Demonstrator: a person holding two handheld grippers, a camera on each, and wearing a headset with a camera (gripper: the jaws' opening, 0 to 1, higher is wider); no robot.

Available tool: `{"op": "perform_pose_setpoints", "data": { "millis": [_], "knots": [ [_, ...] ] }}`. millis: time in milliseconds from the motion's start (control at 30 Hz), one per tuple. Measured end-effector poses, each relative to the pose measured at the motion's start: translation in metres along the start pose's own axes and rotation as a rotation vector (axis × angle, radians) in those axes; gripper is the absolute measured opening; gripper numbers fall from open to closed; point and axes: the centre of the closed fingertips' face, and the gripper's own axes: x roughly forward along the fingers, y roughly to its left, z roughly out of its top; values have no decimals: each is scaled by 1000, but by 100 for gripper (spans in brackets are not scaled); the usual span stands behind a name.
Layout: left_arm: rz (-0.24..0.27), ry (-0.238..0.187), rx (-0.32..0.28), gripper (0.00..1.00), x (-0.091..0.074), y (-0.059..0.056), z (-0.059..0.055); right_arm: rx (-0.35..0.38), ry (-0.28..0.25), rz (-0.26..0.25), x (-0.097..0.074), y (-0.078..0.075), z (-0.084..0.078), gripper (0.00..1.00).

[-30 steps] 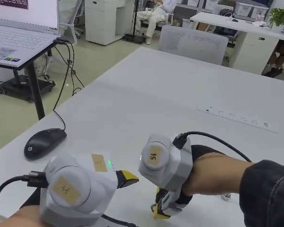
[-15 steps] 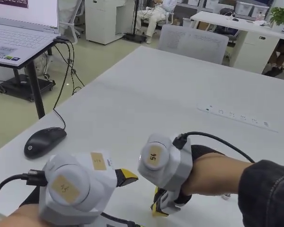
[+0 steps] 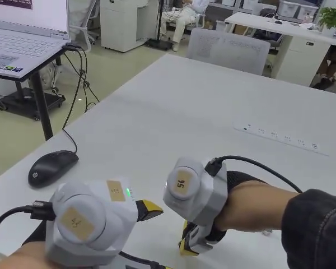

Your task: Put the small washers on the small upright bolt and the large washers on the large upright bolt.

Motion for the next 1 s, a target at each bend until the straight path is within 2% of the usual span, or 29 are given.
{"op": "perform_pose_setpoints", "data": {
  "millis": [200,400,700,1000],
  "knots": [
    [-1,-1,0,63,0,0,0,20,-7,2,-1,1,-1,13],
    [-4,2,2,63,0,-1,0,26,5,3,-7,-1,-9,13],
    [-9,2,4,63,0,-2,0,55,-9,-21,-33,-9,-23,13],
    [-15,3,5,63,0,-3,0,92,-14,-64,-64,-19,-43,13]
  ]
}}
